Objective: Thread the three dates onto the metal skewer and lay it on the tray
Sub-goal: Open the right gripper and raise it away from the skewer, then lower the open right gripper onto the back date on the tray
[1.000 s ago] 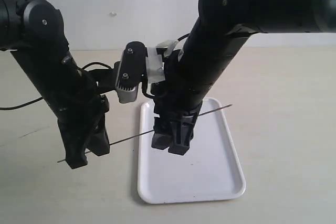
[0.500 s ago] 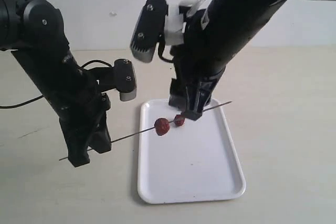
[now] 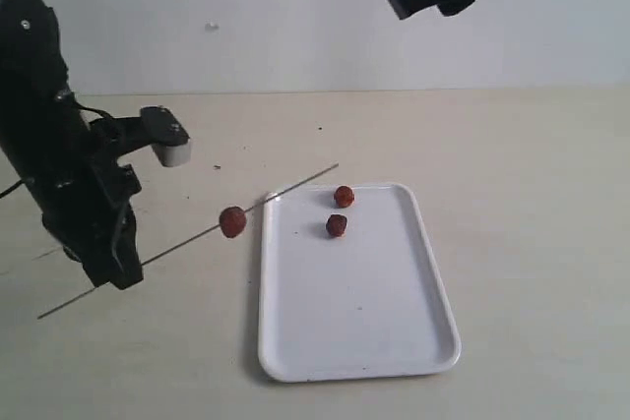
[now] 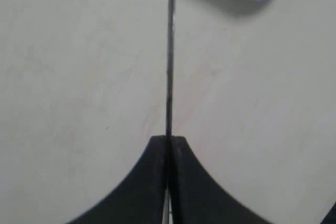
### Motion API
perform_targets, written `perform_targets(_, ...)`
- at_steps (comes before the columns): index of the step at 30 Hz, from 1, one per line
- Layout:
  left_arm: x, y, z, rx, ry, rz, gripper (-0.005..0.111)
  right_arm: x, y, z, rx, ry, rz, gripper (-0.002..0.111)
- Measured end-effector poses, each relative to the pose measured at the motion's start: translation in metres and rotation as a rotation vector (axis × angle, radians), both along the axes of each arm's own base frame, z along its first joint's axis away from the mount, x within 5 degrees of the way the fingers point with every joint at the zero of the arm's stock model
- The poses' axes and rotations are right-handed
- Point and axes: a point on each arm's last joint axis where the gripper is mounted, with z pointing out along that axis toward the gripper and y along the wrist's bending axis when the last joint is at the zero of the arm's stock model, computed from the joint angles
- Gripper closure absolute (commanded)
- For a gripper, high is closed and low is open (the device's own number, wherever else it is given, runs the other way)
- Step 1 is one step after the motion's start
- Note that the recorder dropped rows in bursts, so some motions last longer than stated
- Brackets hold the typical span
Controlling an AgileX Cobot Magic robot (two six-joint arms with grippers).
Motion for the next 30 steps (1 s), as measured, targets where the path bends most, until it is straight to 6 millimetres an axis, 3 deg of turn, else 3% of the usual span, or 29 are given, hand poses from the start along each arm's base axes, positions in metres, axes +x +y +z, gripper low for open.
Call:
perform_targets(2,0.006,0.015,0.0,-0.013,0.018,0.073,0.107,0.015,-0.021,-0.013,0.118,0.025,-0.159,0.047)
perform_targets(6,0.011,0.03,-0.001,-0.025,0.031,0.147,0.107,0.034,-0.04,-0.044,0.185,0.147,-0.248,0.047)
perform_targets(12,0.016,0.033,-0.001,-0.04,-0.006,0.176,0.107,0.049,-0.01,-0.137,0.214,0.646,-0.008,0.052)
perform_targets(14,0.017,0.032,-0.001,-0.043,-0.019,0.179,0.107,0.055,-0.004,-0.153,0.208,0.735,0.035,0.052)
perform_targets(21,0.019,0.032,-0.001,-0.048,-0.045,0.186,0.107,0.111,0.015,-0.156,0.236,0.818,0.046,0.052)
perform_targets(25,0.021,0.032,-0.001,-0.053,-0.066,0.191,0.107,0.137,0.023,-0.172,0.242,0.854,0.036,0.051)
perform_targets(30,0.022,0.032,-0.001,-0.054,-0.074,0.193,0.107,0.149,0.027,-0.189,0.245,0.875,0.034,0.051)
